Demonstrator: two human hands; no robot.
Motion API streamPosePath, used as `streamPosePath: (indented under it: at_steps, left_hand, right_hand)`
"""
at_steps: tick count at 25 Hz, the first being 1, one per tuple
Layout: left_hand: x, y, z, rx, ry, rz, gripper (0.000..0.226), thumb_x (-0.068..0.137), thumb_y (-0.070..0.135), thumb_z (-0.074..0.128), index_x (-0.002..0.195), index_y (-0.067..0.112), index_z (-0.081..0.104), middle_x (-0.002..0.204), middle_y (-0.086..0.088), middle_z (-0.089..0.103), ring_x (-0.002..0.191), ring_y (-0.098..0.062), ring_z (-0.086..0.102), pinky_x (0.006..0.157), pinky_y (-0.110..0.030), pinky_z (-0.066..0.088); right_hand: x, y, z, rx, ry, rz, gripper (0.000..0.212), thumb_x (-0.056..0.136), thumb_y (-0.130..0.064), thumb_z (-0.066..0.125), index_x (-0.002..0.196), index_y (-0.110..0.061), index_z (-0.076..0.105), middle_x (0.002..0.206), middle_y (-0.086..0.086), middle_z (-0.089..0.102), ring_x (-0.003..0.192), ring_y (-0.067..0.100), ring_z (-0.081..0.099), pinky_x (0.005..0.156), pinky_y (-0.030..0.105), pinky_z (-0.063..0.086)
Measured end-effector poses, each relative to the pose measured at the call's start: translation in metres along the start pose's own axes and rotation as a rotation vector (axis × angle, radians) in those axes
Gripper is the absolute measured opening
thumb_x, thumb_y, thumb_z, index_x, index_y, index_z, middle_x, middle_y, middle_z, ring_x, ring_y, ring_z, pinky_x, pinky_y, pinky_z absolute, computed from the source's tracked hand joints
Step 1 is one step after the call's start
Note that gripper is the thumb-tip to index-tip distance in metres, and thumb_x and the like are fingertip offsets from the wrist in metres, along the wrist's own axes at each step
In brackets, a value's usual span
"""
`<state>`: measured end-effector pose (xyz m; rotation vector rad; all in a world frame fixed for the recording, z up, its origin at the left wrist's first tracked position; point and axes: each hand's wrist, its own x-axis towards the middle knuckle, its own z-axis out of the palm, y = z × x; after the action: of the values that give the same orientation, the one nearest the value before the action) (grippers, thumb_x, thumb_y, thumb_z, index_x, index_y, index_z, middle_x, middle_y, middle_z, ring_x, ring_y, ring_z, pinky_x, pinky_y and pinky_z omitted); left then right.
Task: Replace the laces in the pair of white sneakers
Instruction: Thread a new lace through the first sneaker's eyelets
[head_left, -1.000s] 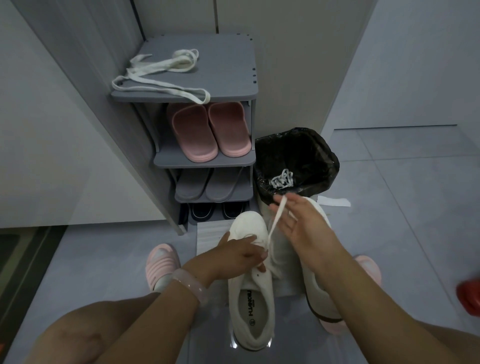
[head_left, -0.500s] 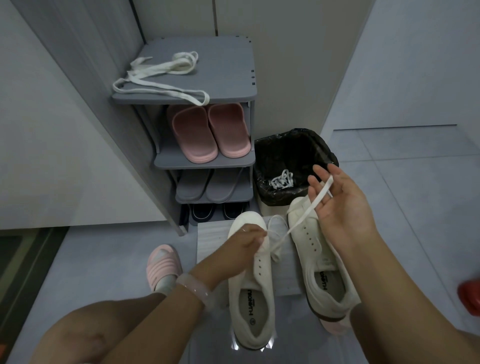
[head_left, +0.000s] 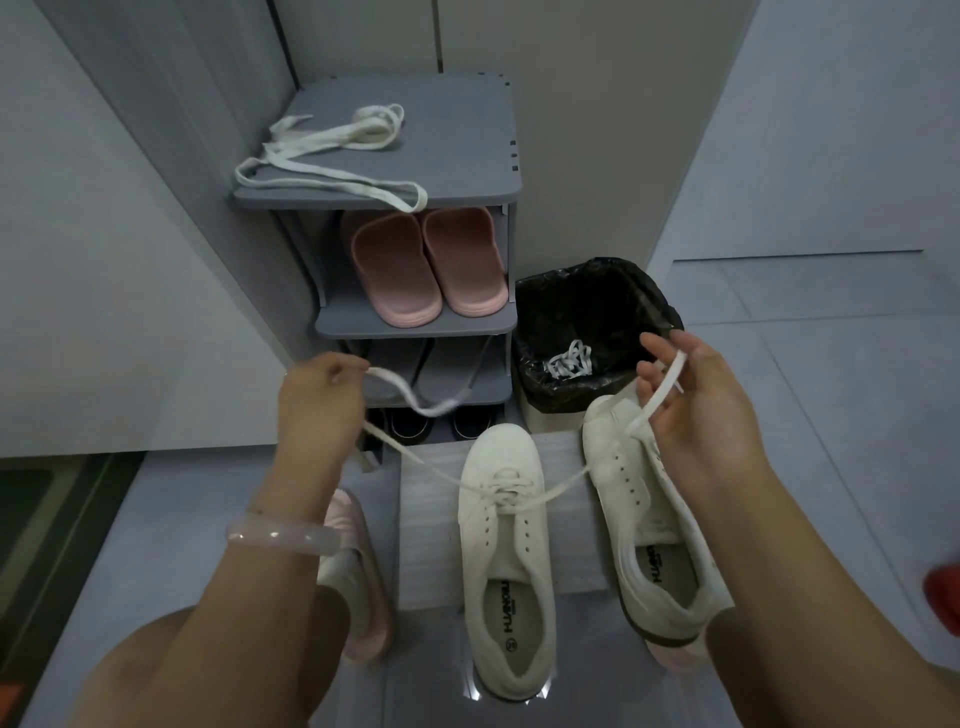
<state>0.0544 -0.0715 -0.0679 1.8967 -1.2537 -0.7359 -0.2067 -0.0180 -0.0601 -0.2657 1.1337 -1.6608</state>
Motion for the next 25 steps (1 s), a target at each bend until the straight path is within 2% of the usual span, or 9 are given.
streamPosePath:
  at_steps: [2, 4, 7, 9, 12, 18, 20, 22, 25]
  left_hand:
    - [-0.008, -0.005, 0.006, 0.327, -0.012, 0.156, 0.023, 0.087, 0.015, 0.054, 0.105, 0.012, 0.067, 0.127, -0.013, 0.053, 0.107, -0.030, 0.055, 0.094, -0.032, 0.045]
    - [-0.033, 0.001, 0.028, 0.237, -0.263, 0.309, 0.030, 0.088, 0.022, 0.055, 0.116, 0.012, 0.062, 0.132, -0.009, 0.049, 0.123, -0.025, 0.047, 0.100, -0.026, 0.037]
    - [-0.084, 0.022, 0.056, -0.170, -0.926, 0.225, 0.020, 0.094, 0.015, 0.051, 0.113, 0.021, 0.051, 0.110, 0.004, 0.058, 0.104, -0.002, 0.055, 0.083, -0.004, 0.041]
    - [-0.091, 0.022, 0.061, -0.266, -1.040, 0.181, 0.010, 0.095, 0.012, 0.049, 0.101, 0.017, 0.054, 0.092, -0.005, 0.062, 0.080, 0.002, 0.060, 0.075, -0.009, 0.046]
    - [-0.065, 0.016, 0.049, -0.157, -0.913, 0.151, 0.023, 0.095, 0.017, 0.048, 0.077, 0.021, 0.061, 0.069, -0.005, 0.062, 0.055, 0.005, 0.055, 0.064, -0.015, 0.043]
    - [-0.027, 0.004, 0.025, 0.240, -0.448, 0.275, 0.019, 0.092, 0.021, 0.053, 0.080, 0.018, 0.068, 0.075, 0.006, 0.047, 0.068, -0.011, 0.049, 0.067, -0.023, 0.043]
    - [-0.023, 0.002, 0.022, 0.267, -0.333, 0.241, 0.018, 0.093, 0.019, 0.053, 0.081, 0.017, 0.067, 0.071, 0.008, 0.047, 0.061, -0.008, 0.047, 0.062, -0.015, 0.041]
    - [-0.020, -0.001, 0.023, 0.134, -0.249, 0.084, 0.022, 0.093, 0.014, 0.051, 0.078, 0.011, 0.066, 0.061, 0.004, 0.053, 0.051, -0.006, 0.048, 0.049, -0.008, 0.038]
    - [-0.025, 0.005, 0.025, -0.412, -0.302, -0.292, 0.023, 0.097, 0.009, 0.042, 0.082, 0.007, 0.060, 0.055, -0.003, 0.062, 0.050, -0.010, 0.062, 0.049, -0.015, 0.049]
  right_hand:
    - [-0.009, 0.011, 0.008, -0.096, -0.039, 0.032, 0.018, 0.098, -0.008, 0.037, 0.098, -0.014, 0.055, 0.097, 0.005, 0.068, 0.067, 0.009, 0.065, 0.065, 0.019, 0.055]
    - [-0.022, 0.027, 0.019, -0.147, -0.131, 0.090, 0.021, 0.099, -0.004, 0.035, 0.099, -0.011, 0.055, 0.098, 0.005, 0.069, 0.074, 0.012, 0.067, 0.071, 0.020, 0.057]
    - [-0.035, 0.042, 0.033, -0.107, -0.254, 0.152, 0.020, 0.098, -0.003, 0.035, 0.097, -0.007, 0.055, 0.089, 0.003, 0.073, 0.073, 0.011, 0.070, 0.067, 0.019, 0.057]
    - [-0.032, 0.036, 0.035, -0.010, -0.259, 0.161, 0.019, 0.098, -0.006, 0.037, 0.093, -0.007, 0.055, 0.083, 0.002, 0.074, 0.068, 0.009, 0.069, 0.063, 0.018, 0.057]
    - [-0.013, 0.011, 0.023, 0.215, -0.147, 0.114, 0.020, 0.098, -0.009, 0.037, 0.091, -0.008, 0.055, 0.077, 0.005, 0.073, 0.063, 0.008, 0.068, 0.059, 0.017, 0.055]
    - [0.012, -0.011, -0.005, 0.261, 0.127, 0.012, 0.018, 0.099, -0.006, 0.036, 0.096, -0.011, 0.053, 0.068, 0.002, 0.068, 0.048, 0.003, 0.057, 0.050, 0.013, 0.047]
    - [0.011, -0.010, -0.007, 0.195, 0.173, -0.013, 0.017, 0.099, -0.004, 0.036, 0.101, -0.013, 0.050, 0.078, 0.004, 0.063, 0.045, 0.003, 0.052, 0.048, 0.012, 0.044]
    - [0.011, -0.011, -0.009, 0.171, 0.212, -0.055, 0.023, 0.097, 0.000, 0.036, 0.112, -0.015, 0.044, 0.084, 0.006, 0.062, 0.045, 0.003, 0.048, 0.047, 0.012, 0.042]
    - [0.014, -0.014, -0.011, 0.141, 0.227, -0.063, 0.020, 0.098, -0.002, 0.035, 0.114, -0.012, 0.042, 0.088, 0.008, 0.063, 0.041, 0.002, 0.044, 0.043, 0.011, 0.038]
